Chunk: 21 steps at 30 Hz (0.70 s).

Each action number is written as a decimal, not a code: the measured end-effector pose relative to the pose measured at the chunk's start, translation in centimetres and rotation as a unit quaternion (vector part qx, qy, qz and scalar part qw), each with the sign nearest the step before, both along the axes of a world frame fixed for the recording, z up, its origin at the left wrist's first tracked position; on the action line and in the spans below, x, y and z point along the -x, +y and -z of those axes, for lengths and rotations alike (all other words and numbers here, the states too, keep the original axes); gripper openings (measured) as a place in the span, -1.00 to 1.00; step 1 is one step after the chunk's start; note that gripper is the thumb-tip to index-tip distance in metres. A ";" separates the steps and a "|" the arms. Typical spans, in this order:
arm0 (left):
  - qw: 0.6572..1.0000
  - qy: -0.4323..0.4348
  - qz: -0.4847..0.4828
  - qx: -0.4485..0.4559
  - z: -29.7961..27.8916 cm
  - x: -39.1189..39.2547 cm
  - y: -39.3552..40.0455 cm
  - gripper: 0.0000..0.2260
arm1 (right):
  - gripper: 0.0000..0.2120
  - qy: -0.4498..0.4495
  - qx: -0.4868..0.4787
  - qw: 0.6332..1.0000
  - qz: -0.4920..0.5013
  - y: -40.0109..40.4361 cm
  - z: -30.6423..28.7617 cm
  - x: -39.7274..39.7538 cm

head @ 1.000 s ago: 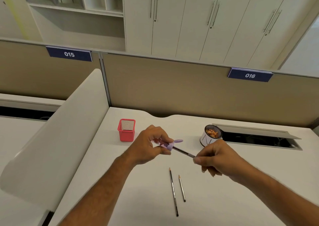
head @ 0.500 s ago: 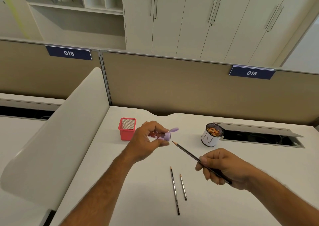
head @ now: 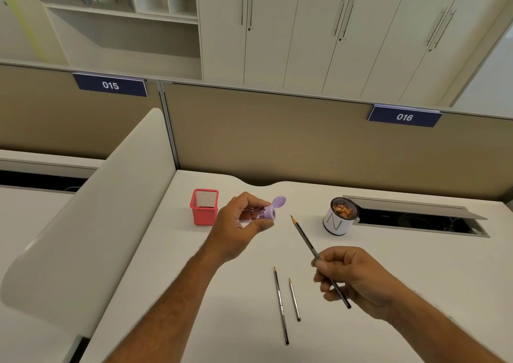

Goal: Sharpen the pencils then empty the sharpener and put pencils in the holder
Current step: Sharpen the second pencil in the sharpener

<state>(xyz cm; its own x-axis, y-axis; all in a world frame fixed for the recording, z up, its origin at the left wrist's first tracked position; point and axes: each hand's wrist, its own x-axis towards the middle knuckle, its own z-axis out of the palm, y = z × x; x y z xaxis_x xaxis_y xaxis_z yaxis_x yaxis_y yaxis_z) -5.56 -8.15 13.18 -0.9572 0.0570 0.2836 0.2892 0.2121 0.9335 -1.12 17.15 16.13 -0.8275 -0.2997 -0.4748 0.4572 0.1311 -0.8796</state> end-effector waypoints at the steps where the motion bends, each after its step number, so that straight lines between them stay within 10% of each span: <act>1: 1.000 -0.002 0.000 -0.005 0.1 0.0 0.0 -0.76 | -0.78 0.001 -0.002 1.000 0.006 -0.2 0.1 -0.1; 21: 0.989 -0.117 -0.060 -0.062 5.1 -1.6 0.3 -0.85 | -0.86 -0.022 -0.289 0.944 0.160 -4.0 15.4 0.8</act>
